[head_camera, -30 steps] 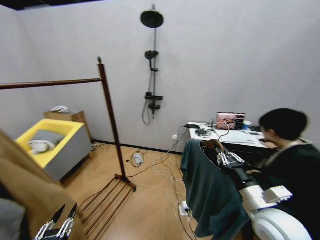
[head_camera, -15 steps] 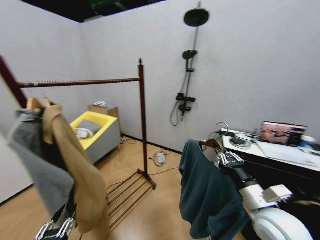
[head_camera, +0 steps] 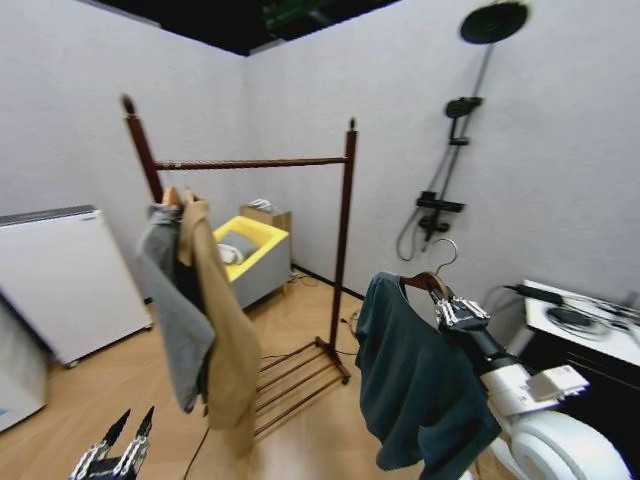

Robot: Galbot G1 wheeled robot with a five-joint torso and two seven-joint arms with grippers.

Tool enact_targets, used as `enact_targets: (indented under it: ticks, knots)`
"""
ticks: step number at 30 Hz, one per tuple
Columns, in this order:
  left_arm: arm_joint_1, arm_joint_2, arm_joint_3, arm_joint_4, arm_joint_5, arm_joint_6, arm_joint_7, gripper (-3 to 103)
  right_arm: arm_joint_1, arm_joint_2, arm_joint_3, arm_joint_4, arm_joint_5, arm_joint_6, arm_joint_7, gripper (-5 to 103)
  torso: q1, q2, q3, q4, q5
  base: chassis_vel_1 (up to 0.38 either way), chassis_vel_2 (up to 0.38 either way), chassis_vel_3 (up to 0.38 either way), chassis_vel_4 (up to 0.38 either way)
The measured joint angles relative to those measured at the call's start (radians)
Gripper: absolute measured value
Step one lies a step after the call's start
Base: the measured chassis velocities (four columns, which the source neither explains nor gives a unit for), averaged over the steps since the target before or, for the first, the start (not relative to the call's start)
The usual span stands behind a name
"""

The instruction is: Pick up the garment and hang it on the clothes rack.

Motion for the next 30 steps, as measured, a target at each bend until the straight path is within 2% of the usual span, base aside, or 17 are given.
enact_targets:
  ticks: [12, 16, 19, 21, 22, 30]
  knots:
    - [0.000, 0.000, 0.000, 0.000, 0.000, 0.000, 0.000, 46, 0.044, -0.034, -0.010, -0.015, 0.025, -0.008, -0.016, 10, 0.000, 0.000, 0.000, -0.0007, 0.0001, -0.023, 0.090, 0.091, -0.020]
    - [0.000, 0.000, 0.000, 0.000, 0.000, 0.000, 0.000, 46, 0.067, -0.060, -0.010, -0.025, 0.051, -0.011, -0.022, 10, 0.000, 0.000, 0.000, -0.0001, 0.0000, -0.165, 0.168, 0.176, -0.202]
    - [0.000, 0.000, 0.000, 0.000, 0.000, 0.000, 0.000, 46, 0.091, -0.084, -0.012, -0.033, 0.079, -0.017, -0.028, 10, 0.000, 0.000, 0.000, -0.0006, -0.0003, -0.210, 0.206, 0.263, -0.216]
    - [0.000, 0.000, 0.000, 0.000, 0.000, 0.000, 0.000, 46, 0.103, -0.094, -0.013, -0.035, 0.090, -0.020, -0.028, 10, 0.000, 0.000, 0.000, 0.0001, -0.0003, -0.228, 0.260, 0.231, -0.221]
    - [0.000, 0.000, 0.000, 0.000, 0.000, 0.000, 0.000, 46, 0.122, -0.115, -0.017, -0.040, 0.109, -0.024, -0.028, 10, 0.000, 0.000, 0.000, -0.0003, 0.0007, -0.248, 0.238, 0.252, -0.266]
    - [0.000, 0.000, 0.000, 0.000, 0.000, 0.000, 0.000, 46, 0.225, -0.199, -0.036, -0.054, 0.208, -0.047, -0.006, 10, 0.000, 0.000, 0.000, -0.0006, -0.0002, -0.304, 0.292, 0.298, -0.302]
